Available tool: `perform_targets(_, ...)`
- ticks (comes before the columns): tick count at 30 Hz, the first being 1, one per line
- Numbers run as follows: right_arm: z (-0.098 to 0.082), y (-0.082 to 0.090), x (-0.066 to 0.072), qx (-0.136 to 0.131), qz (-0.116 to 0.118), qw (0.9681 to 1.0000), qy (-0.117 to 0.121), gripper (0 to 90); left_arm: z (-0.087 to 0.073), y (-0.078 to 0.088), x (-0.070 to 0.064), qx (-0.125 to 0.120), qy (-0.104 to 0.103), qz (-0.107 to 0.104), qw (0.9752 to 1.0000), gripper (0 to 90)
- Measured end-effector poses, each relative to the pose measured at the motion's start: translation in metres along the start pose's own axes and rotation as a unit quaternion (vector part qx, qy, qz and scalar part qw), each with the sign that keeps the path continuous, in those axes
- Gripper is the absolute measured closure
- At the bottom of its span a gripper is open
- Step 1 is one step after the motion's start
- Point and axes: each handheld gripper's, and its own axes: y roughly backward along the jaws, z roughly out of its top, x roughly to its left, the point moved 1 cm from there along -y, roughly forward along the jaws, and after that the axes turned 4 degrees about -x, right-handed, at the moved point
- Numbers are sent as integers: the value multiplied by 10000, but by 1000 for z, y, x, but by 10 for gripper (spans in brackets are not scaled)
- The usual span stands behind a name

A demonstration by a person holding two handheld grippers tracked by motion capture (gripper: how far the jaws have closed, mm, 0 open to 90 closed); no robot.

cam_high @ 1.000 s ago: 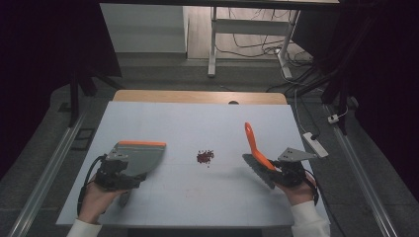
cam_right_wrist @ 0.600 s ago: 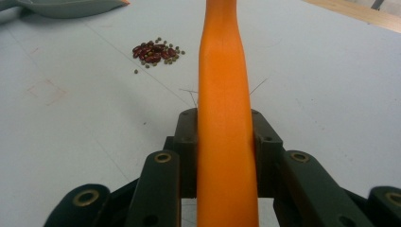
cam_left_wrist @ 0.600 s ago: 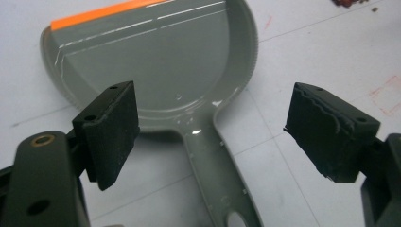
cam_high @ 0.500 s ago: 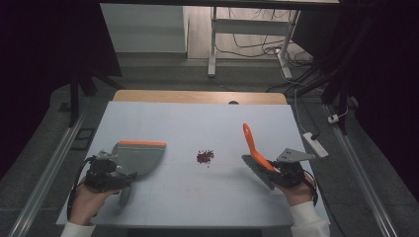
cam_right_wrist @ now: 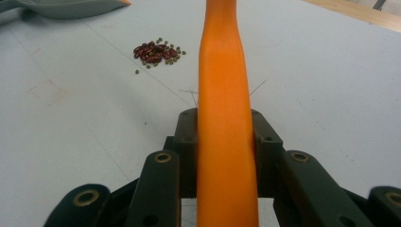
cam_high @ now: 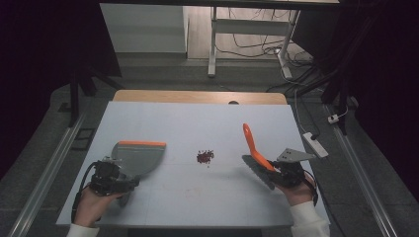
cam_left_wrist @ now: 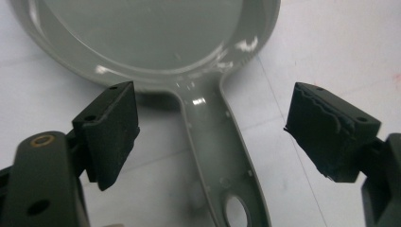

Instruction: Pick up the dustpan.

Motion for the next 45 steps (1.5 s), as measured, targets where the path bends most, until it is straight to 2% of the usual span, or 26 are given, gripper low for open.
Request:
perform_targets(5,0,-1,1,13,37,10000,11,699,-4,-8,3,183,134,-64,9997,222)
perform_targets(16,0,-1,0,44,35,10000,-30,699,-3,-22,8,104,298,-266,9991,303)
perform_targets(21,0,-1,0,36,26,10000,-43,699,-2,-26,10,82,396,-254,9989,356)
perform_targets(24,0,-1,0,47,31,10000,-46,699,-2,-28,10,67,437,-411,9982,375)
perform_targets(33,-1,-1,-2,75,3,9999,-74,699,-2,-32,12,45,538,-250,9982,497)
perform_targets(38,-1,-1,-2,93,1,9999,-81,699,-3,-31,13,-17,582,-313,9978,572)
perform_targets(45,-2,-1,-2,100,3,9999,-83,699,-4,-30,17,-67,637,-239,9977,614)
